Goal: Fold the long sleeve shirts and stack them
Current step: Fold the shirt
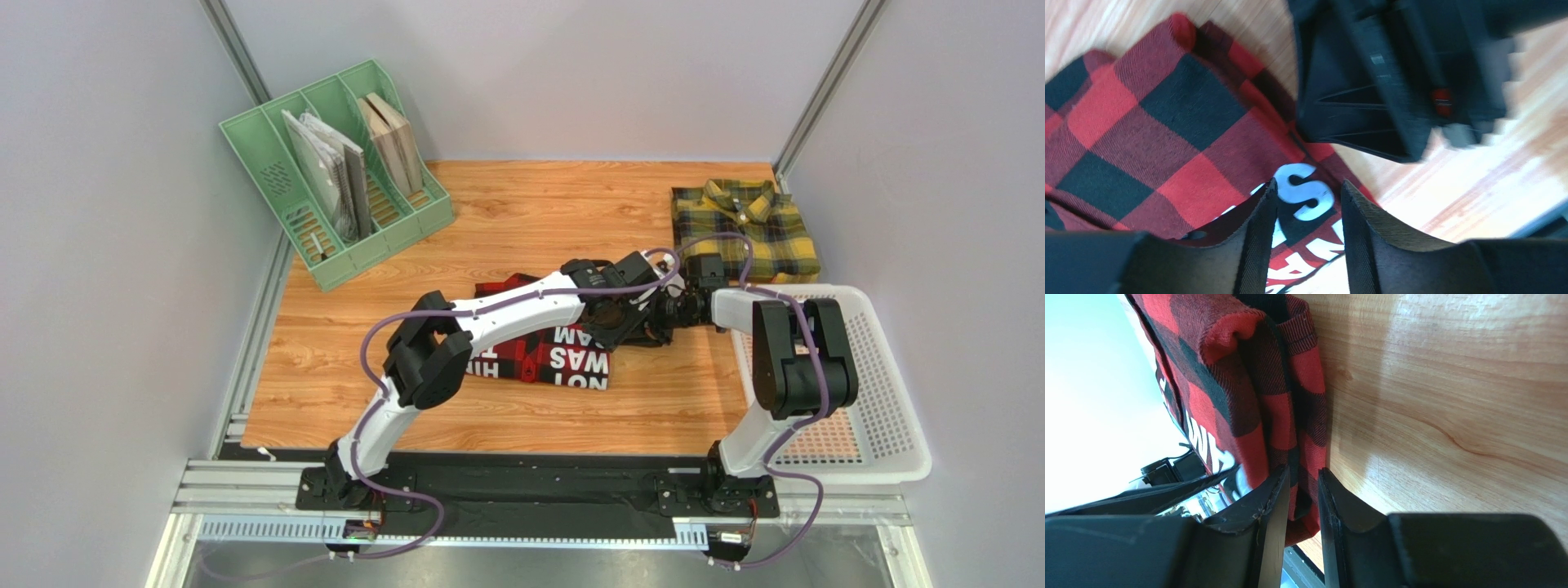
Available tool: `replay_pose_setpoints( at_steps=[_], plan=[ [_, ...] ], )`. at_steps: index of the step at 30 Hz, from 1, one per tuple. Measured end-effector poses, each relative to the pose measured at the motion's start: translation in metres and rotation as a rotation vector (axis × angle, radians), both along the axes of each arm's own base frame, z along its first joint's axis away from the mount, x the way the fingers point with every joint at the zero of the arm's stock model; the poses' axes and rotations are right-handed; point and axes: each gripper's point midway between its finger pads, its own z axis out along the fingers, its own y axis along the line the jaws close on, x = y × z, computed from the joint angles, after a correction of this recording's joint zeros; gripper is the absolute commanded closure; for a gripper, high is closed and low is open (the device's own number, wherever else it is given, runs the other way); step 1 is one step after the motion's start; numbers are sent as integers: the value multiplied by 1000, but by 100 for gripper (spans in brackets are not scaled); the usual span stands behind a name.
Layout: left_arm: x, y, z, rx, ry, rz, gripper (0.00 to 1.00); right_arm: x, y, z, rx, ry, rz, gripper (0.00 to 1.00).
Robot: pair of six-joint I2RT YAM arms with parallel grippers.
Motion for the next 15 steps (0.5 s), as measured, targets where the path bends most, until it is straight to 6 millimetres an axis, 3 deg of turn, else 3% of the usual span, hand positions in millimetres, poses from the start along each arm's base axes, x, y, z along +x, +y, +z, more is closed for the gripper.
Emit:
replay_pose_setpoints(
  at_steps=[7, 15],
  plan=[
    [4, 10, -8, 51, -17, 42, 100, -3, 1, -2, 5, 17, -6, 70],
    [3, 16, -9, 58, -23, 47, 100, -5, 9, 0, 31, 13, 11, 68]
  ],
)
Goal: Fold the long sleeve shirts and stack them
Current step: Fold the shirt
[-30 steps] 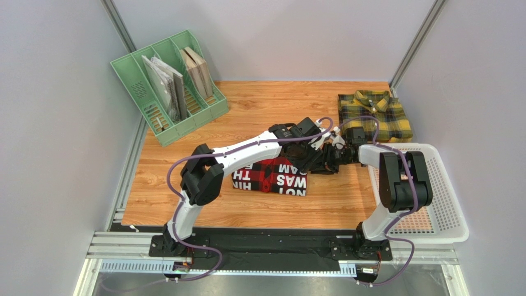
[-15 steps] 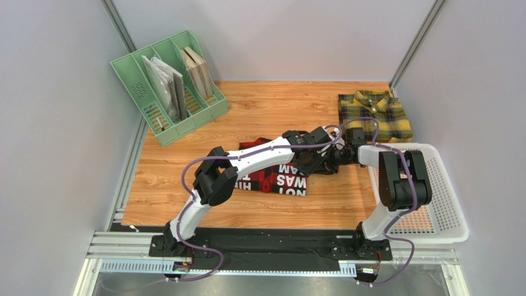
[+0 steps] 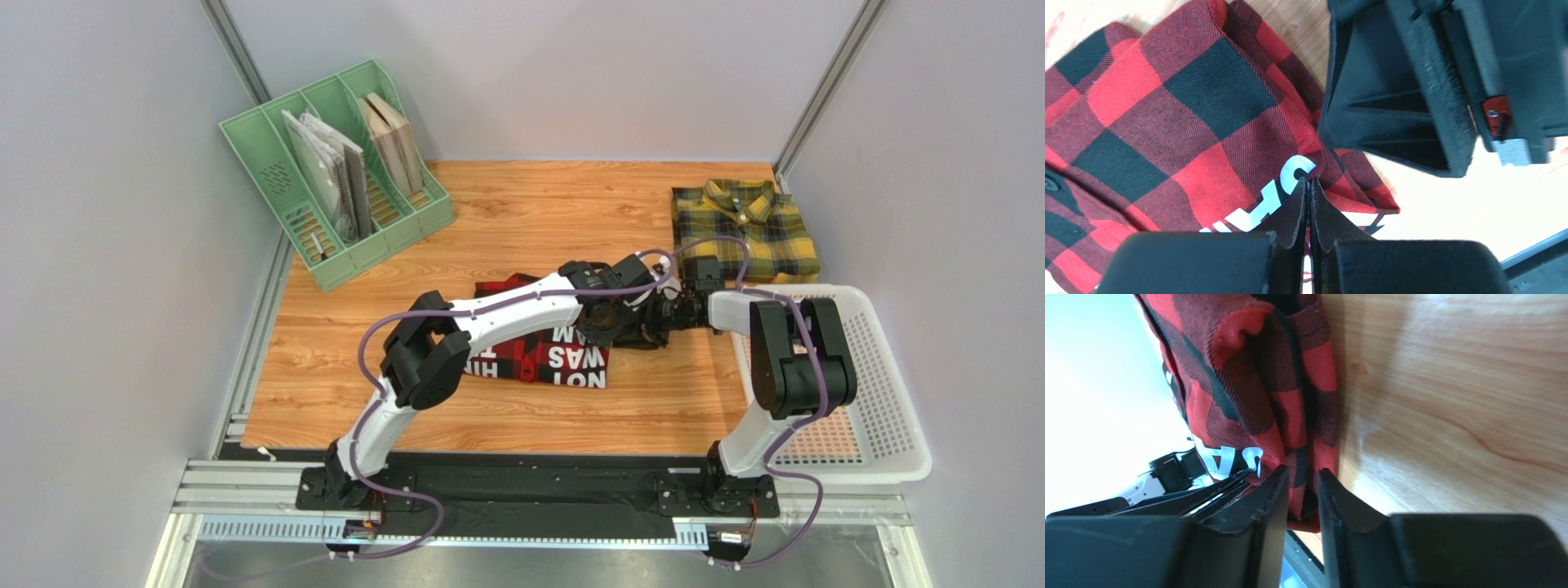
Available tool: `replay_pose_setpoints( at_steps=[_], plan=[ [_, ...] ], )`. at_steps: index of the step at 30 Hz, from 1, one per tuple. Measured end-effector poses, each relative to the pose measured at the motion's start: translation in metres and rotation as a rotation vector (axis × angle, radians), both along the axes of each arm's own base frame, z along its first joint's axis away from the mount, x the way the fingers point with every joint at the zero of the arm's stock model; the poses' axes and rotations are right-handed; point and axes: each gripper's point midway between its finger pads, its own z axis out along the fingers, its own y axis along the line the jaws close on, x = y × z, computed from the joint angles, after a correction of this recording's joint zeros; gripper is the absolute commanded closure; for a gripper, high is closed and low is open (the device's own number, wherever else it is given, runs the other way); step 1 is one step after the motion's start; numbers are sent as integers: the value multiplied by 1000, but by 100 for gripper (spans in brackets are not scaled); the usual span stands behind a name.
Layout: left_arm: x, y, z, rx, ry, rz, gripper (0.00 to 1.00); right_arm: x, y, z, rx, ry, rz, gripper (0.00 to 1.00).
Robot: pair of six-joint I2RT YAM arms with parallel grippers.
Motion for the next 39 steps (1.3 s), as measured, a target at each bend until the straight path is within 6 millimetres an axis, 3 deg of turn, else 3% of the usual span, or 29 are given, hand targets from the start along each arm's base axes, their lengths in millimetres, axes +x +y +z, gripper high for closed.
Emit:
replay_pose_setpoints(
  at_steps=[7, 13, 24, 27, 28, 30, 35, 37, 39],
  plan=[
    [1, -2, 13, -28, -16, 0, 100, -2, 11, 5, 31, -8, 27, 64],
    [1, -1, 13, -27, -15, 0, 100, -3, 16, -3, 52, 25, 34, 69],
    [0, -1, 8, -35, -5, 2, 100, -14, 21, -14, 77, 95, 50, 67],
    [0, 3, 2, -32, 6, 11, 100, -16, 26, -12, 87, 95, 69, 78],
    [0, 4, 1, -32, 11, 18, 100, -17, 28, -11, 90, 94, 77, 89],
    [1, 7, -1, -35, 21, 31, 92, -18, 30, -11, 89, 92, 91, 100],
    [10, 24, -1, -54, 46, 69, 56, -18, 30, -12, 80, 108, 113, 100],
    [14, 40, 7, -79, 57, 69, 38, -19, 29, -12, 69, 114, 118, 100],
    [14, 66, 22, -115, 70, 60, 36, -18, 28, -11, 58, 115, 125, 100]
  ],
)
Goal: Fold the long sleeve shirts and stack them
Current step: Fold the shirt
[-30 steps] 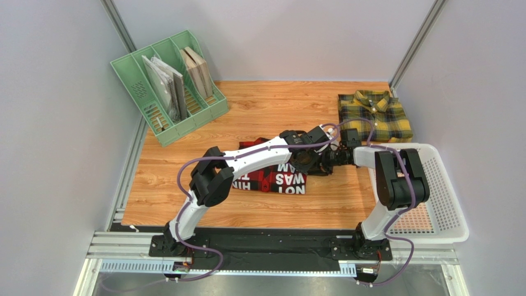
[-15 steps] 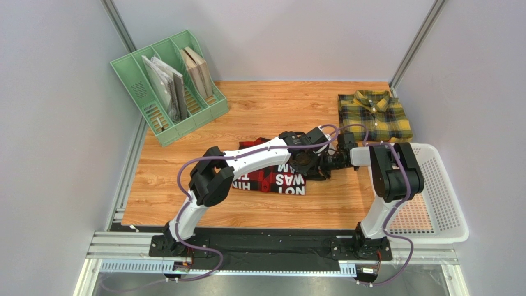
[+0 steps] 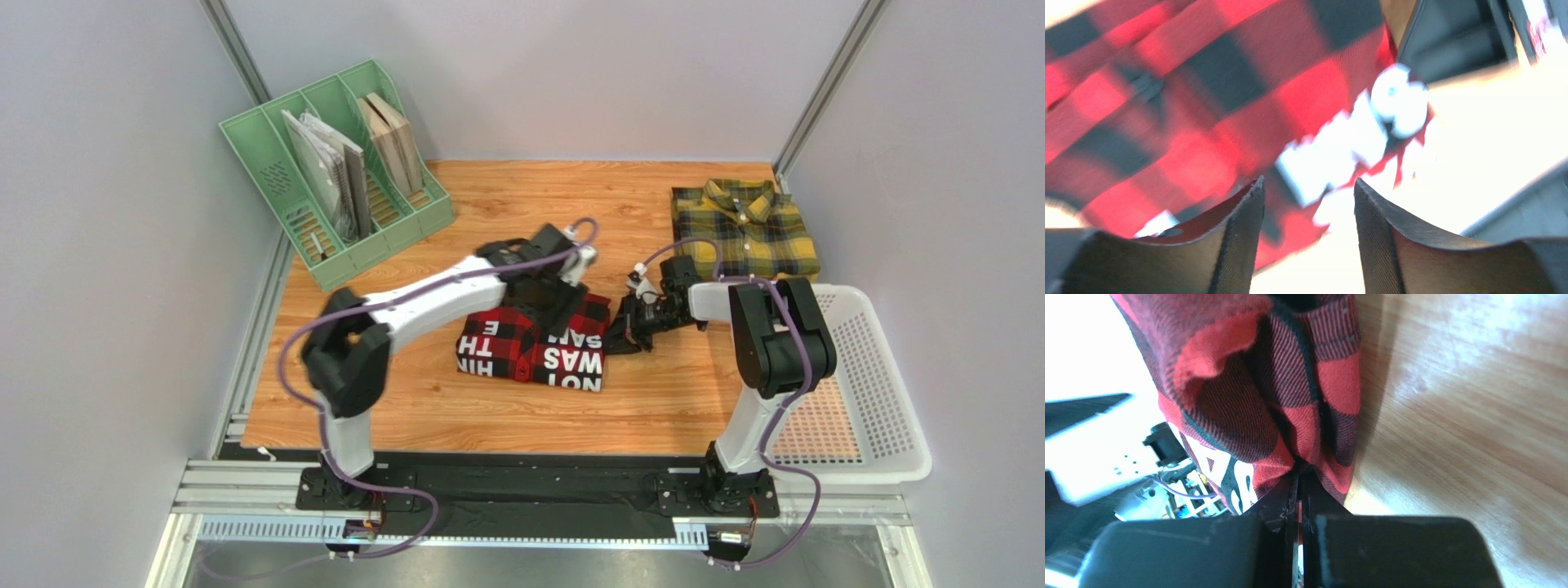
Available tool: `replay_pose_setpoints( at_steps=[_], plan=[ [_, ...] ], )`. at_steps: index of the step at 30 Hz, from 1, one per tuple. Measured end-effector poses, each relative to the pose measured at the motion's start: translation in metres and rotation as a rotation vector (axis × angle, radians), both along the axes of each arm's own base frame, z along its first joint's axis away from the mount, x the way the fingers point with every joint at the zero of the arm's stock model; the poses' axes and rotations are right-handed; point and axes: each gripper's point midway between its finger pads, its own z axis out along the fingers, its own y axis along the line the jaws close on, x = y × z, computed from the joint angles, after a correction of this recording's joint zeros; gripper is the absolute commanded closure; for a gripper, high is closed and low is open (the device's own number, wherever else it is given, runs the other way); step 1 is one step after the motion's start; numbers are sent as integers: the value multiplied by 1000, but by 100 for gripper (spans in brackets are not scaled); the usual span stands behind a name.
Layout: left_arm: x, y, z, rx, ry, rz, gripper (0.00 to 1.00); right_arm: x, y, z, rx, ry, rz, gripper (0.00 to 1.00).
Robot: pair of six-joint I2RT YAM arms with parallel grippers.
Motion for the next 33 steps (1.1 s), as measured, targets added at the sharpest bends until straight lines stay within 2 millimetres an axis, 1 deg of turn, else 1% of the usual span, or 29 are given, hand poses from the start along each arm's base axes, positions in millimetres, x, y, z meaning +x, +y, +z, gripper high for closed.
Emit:
replay_pose_setpoints(
  at_steps=[2, 3, 4, 5, 7, 8, 10, 11, 12, 13, 14, 16, 17, 21, 26, 31, 32, 33],
  plan=[
    [-1, 33, 22, -70, 17, -11, 33, 2, -1, 1, -8, -7, 8, 100],
    [0, 50, 35, -108, 22, -6, 33, 2, -1, 2, -10, -9, 11, 100],
    [4, 70, 49, -157, 18, 10, 35, 2, -1, 1, -13, -12, 16, 100],
    [8, 86, 58, -192, 9, 28, 39, 1, -2, 1, -15, -10, 18, 100],
    [17, 122, 70, -249, -2, 83, 46, 0, -2, 0, -17, -7, 24, 100],
    [21, 140, 70, -267, 2, 116, 47, -1, -2, -2, -19, -2, 28, 100],
    [26, 169, 58, -274, 36, 176, 50, -4, -3, -5, -24, 10, 35, 100],
    [26, 181, 46, -268, 68, 203, 50, -6, -4, -6, -29, 15, 38, 100],
    [20, 186, 32, -260, 117, 209, 51, -7, -5, -7, -33, 20, 42, 100],
    [22, 197, 22, -253, 150, 244, 51, -8, -5, -7, -36, 20, 46, 100],
    [20, 204, 11, -246, 199, 262, 51, -8, -6, -7, -41, 20, 49, 100],
    [20, 210, -7, -238, 265, 275, 50, -7, -6, -7, -46, 18, 55, 100],
    [18, 210, -15, -240, 296, 271, 50, -7, -7, -7, -49, 15, 57, 100],
    [10, 201, -32, -270, 398, 241, 52, -5, -8, -7, -61, 11, 65, 100],
    [7, 187, -36, -335, 459, 210, 53, -4, -9, -7, -76, 13, 68, 100],
    [8, 179, -32, -392, 473, 185, 62, -2, -10, -5, -83, 16, 72, 100],
    [7, 178, -32, -398, 477, 184, 65, -2, -10, -5, -85, 18, 74, 100],
    [7, 177, -33, -402, 483, 183, 69, -1, -10, -5, -85, 17, 75, 100]
  ],
)
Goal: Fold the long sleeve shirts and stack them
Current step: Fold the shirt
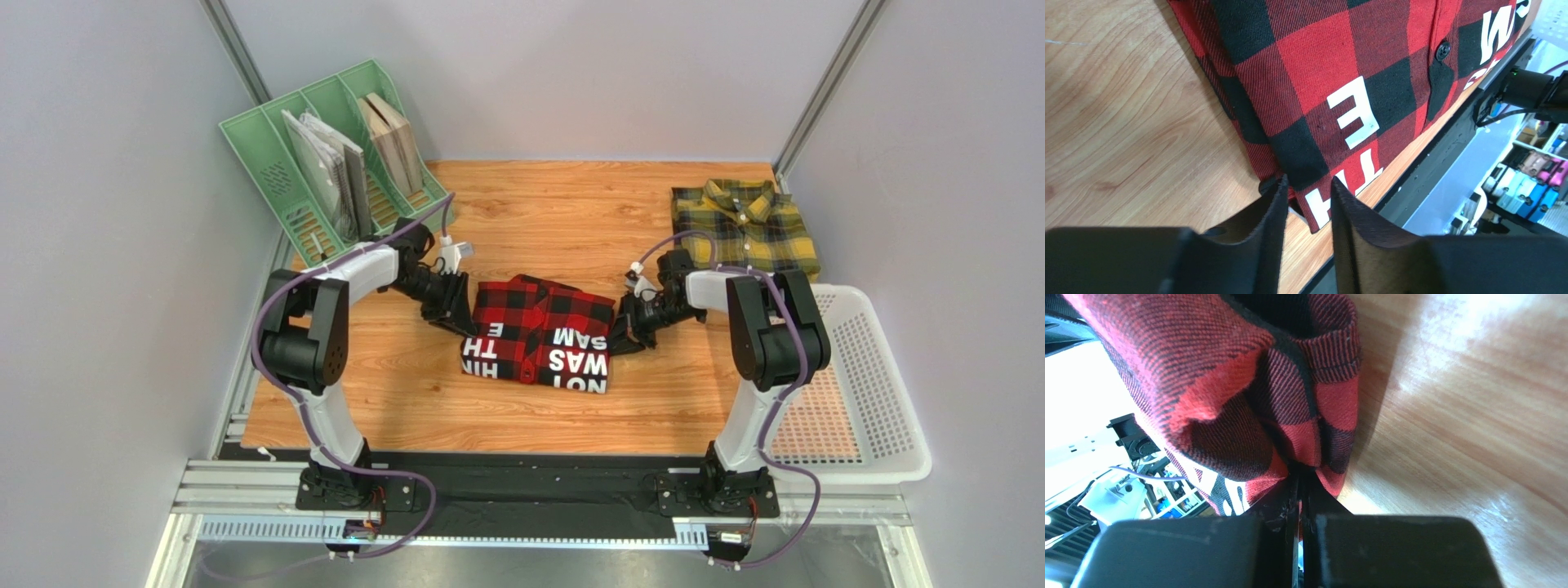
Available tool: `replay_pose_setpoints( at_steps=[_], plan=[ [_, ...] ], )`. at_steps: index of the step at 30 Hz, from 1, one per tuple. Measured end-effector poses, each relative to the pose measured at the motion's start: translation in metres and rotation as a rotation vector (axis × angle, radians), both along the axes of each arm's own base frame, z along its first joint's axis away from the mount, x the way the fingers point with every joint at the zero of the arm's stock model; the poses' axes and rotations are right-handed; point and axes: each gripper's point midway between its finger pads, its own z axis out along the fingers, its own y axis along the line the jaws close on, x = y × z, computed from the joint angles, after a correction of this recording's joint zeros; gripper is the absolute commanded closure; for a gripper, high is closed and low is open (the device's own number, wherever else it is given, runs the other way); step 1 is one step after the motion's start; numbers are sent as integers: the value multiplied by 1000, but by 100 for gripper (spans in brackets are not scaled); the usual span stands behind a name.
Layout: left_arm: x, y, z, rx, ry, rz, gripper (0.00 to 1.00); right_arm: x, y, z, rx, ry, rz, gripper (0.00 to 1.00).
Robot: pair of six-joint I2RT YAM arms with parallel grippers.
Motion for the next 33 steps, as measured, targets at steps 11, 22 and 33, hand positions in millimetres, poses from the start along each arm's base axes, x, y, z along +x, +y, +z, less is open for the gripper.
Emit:
replay_pose_setpoints(
  at_steps=[11, 22, 33],
  plan=[
    [-1, -1, -6, -4, 27, 7, 92, -1, -1, 3, -9, 19, 9, 100],
    [1, 2, -11, 25, 23, 15, 100, 3, -6, 12, -42, 2, 51, 100],
    [3, 7, -11, 55, -2, 26, 100, -9, -17, 8, -104, 12, 111, 100]
  ],
)
